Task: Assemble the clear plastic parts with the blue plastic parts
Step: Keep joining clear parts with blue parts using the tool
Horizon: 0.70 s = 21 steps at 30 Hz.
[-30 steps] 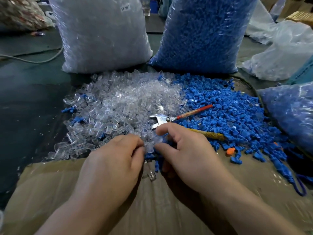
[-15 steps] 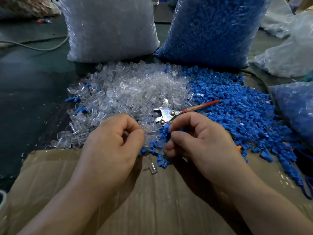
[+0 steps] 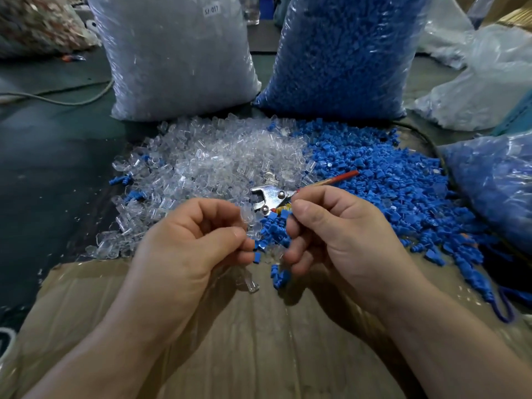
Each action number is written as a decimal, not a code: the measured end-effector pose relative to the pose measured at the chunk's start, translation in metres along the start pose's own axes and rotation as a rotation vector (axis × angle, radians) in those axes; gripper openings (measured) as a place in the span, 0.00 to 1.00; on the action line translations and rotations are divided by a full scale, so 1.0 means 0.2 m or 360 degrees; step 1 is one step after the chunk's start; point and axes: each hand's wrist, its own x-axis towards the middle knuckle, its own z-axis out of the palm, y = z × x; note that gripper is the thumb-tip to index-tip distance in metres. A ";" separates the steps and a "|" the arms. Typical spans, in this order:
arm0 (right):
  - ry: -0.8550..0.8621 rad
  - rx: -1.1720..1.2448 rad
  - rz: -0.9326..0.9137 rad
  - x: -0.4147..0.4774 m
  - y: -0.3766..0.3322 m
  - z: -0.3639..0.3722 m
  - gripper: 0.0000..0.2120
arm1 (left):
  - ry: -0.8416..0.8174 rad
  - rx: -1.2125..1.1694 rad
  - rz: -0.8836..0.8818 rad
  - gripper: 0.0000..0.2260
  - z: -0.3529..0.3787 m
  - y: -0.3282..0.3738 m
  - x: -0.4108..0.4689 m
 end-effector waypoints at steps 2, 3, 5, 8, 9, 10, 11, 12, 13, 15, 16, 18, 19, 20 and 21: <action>-0.0036 0.0022 -0.0007 -0.01 0.00 -0.01 0.01 | 0.0004 0.0021 0.0032 0.09 0.01 0.00 0.00; -0.0055 0.0048 0.0001 -0.01 0.00 -0.01 0.02 | 0.0013 0.0036 0.0034 0.09 0.01 0.00 0.00; -0.0062 0.0076 0.0047 -0.01 -0.01 -0.01 0.06 | -0.0003 0.0089 0.0032 0.07 0.02 0.01 0.00; -0.0088 -0.0068 0.0068 0.00 -0.01 -0.02 0.08 | -0.0006 0.0194 0.0048 0.09 0.02 0.01 -0.01; -0.0113 -0.0139 0.0069 0.00 -0.01 -0.02 0.09 | 0.0011 0.0212 0.0062 0.08 0.02 0.01 -0.01; -0.0133 -0.0201 0.0060 -0.01 -0.01 -0.02 0.09 | 0.0023 0.0236 0.0086 0.08 0.02 0.01 -0.01; -0.0139 -0.0245 0.0037 -0.01 -0.01 -0.01 0.09 | 0.0031 0.0250 0.0107 0.07 0.02 0.01 -0.01; -0.0132 -0.0282 -0.0001 -0.01 0.00 -0.01 0.09 | 0.0037 0.0241 0.0123 0.06 0.02 0.01 0.00; -0.0117 -0.0341 -0.0063 -0.02 0.00 0.00 0.08 | 0.0043 0.0218 0.0130 0.04 0.02 0.01 0.00; -0.0082 -0.0613 -0.0273 -0.02 0.01 0.00 0.09 | 0.0048 0.0169 0.0109 0.03 0.03 0.01 0.00; -0.0051 -0.0800 -0.0425 -0.03 0.02 0.00 0.08 | 0.0050 0.0150 0.0085 0.05 0.03 0.01 0.00; 0.0020 -0.1128 -0.0752 -0.03 0.01 0.00 0.06 | 0.0045 0.0138 0.0050 0.06 0.03 0.02 -0.02; 0.0039 -0.1215 -0.0866 -0.03 0.01 0.00 0.06 | 0.0043 0.0135 0.0050 0.06 0.04 0.02 -0.02; 0.0036 -0.1232 -0.0929 -0.03 0.01 0.01 0.06 | 0.0044 0.0134 0.0053 0.06 0.04 0.02 -0.02; 0.0011 -0.1212 -0.0961 -0.03 0.02 0.02 0.05 | 0.0044 0.0144 0.0051 0.06 0.04 0.02 -0.02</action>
